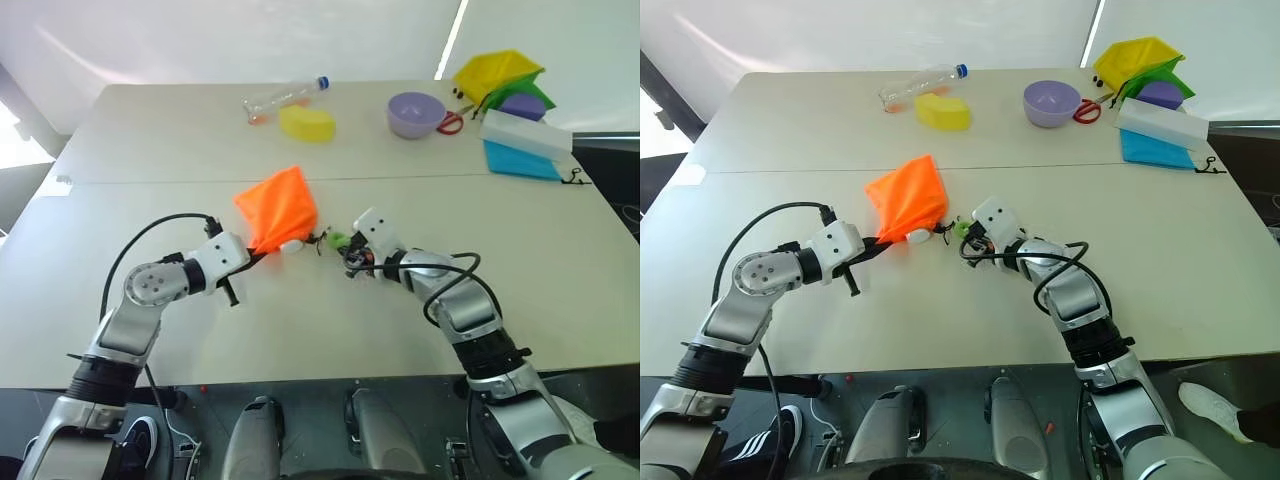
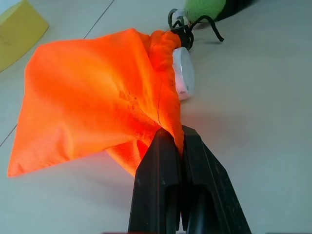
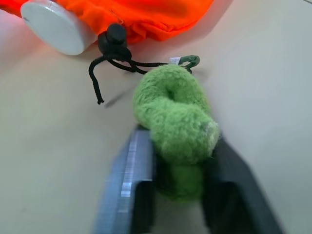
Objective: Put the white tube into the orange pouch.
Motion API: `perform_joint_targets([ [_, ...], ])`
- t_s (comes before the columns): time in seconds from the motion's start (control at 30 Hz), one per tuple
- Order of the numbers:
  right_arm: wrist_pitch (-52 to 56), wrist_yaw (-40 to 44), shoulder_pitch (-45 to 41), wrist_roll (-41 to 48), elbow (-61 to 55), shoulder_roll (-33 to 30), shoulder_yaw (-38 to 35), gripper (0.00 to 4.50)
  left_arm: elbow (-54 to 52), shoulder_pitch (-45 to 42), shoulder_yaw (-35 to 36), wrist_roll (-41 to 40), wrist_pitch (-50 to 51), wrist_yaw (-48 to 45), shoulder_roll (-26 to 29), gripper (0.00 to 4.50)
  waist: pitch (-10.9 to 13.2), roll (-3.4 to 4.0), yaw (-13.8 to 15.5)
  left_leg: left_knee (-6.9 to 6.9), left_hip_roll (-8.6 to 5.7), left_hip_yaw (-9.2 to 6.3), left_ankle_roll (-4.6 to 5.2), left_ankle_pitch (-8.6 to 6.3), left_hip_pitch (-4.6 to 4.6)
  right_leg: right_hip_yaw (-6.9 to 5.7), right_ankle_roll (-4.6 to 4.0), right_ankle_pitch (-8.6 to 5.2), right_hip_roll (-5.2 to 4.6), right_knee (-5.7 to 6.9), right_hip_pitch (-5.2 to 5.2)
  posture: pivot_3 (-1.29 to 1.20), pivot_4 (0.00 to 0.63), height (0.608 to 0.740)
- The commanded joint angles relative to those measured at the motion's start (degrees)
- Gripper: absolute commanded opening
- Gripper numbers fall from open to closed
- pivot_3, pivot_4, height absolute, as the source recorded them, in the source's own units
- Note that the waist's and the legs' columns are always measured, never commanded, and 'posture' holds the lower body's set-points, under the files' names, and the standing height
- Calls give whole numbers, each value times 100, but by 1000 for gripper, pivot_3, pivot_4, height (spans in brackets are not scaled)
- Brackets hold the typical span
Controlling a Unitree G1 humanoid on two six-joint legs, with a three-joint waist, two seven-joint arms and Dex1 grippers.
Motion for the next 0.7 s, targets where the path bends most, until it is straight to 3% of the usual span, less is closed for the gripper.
perform_joint_targets([
  [0.03, 50, 47, 81, 285, -287, -93, -540, 27, -117, 0, 52, 24, -86, 69, -3, 0, 0, 0, 11, 0, 0, 0, 0, 0, 0, 0, 0, 0, 0, 0, 0, 0, 150, 740],
  [0.27, 136, 655, 587, 1038, -1125, -544, -1236, 27, -240, 91, 162, -381, 346, -180, -4, 0, 0, 0, 8, -1, 0, 0, 0, 0, -1, 0, 2, 0, 1, -1, 0, 0, 150, 740],
  [0.47, 354, 679, 750, 1262, -1599, -393, -988, 27, -65, 13, 162, -619, 457, -405, -21, 0, 0, 0, -17, -2, 2, -5, 0, 0, 5, 0, 0, 0, 5, 4, 0, 0, 150, 740],
  [0.7, 314, 615, 783, 1240, -1597, -469, -995, 0, -45, -53, 269, -898, 311, -780, 89, 3202, 0, 0, 24, 3, 0, -1, 0, 0, -1, 0, -1, -1, -2, -4, 2, 0, 150, 740],
])
